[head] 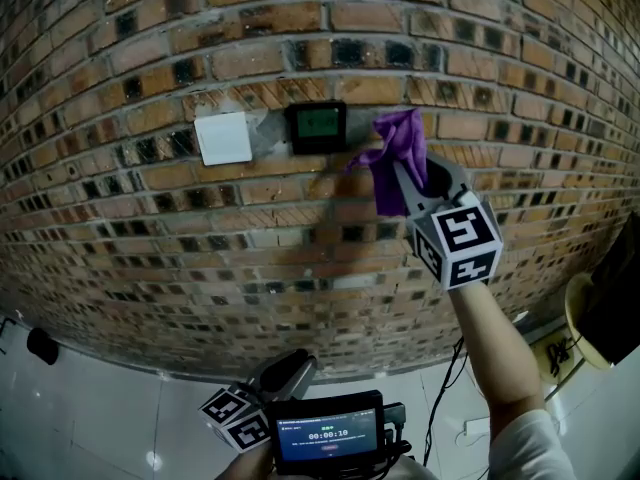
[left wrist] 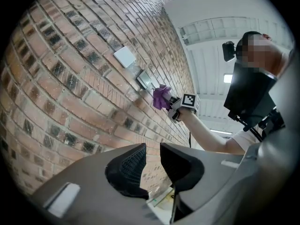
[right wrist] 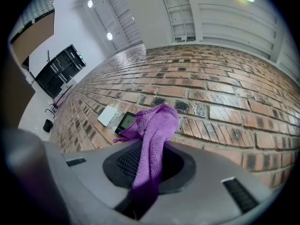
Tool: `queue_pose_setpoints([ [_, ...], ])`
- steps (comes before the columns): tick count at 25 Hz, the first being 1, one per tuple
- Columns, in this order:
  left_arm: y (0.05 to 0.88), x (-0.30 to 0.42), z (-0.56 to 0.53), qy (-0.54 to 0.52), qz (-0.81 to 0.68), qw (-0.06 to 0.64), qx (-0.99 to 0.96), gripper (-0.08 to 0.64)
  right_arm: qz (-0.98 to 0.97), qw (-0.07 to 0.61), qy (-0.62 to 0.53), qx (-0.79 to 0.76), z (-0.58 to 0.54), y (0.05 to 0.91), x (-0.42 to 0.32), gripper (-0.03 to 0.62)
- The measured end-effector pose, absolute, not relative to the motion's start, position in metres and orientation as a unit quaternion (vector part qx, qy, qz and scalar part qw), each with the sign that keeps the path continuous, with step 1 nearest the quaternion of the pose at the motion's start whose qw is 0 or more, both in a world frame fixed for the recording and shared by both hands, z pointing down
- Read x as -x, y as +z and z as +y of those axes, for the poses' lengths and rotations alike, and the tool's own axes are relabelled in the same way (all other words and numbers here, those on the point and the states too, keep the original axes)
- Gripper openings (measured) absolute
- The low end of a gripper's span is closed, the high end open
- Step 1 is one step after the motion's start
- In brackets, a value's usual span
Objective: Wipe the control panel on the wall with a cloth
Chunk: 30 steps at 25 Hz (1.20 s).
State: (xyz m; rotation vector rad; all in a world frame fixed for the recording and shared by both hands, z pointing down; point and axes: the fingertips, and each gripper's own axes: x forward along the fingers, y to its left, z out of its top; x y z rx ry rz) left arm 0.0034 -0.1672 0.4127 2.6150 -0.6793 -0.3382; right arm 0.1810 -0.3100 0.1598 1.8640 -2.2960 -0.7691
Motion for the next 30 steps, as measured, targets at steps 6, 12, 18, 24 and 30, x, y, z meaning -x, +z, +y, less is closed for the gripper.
queue_pose_setpoints([
  [6, 0.413, -0.006, -0.166, -0.121, -0.241, 0.208, -0.940, 0.081, -0.756, 0.041, -0.246, -0.605, -0.301, 0.170, -0.178, 0.080],
  [12, 0.415, -0.006, -0.166, -0.120, -0.242, 0.209, -0.940, 0.081, -0.761, 0.045, -0.235, -0.603, -0.296, 0.183, -0.177, 0.080],
  [18, 0.416, -0.007, -0.166, -0.119, -0.243, 0.210, -0.940, 0.081, -0.765, 0.041, -0.223, -0.603, -0.288, 0.195, -0.177, 0.080],
  [24, 0.416, -0.009, -0.165, -0.118, -0.240, 0.211, -0.940, 0.081, -0.766, 0.045, -0.230, -0.599, -0.274, 0.203, -0.173, 0.080],
  [30, 0.418, -0.010, -0.165, -0.119, -0.239, 0.214, -0.940, 0.081, -0.769, 0.053, -0.238, -0.591, -0.261, 0.210, -0.166, 0.080],
])
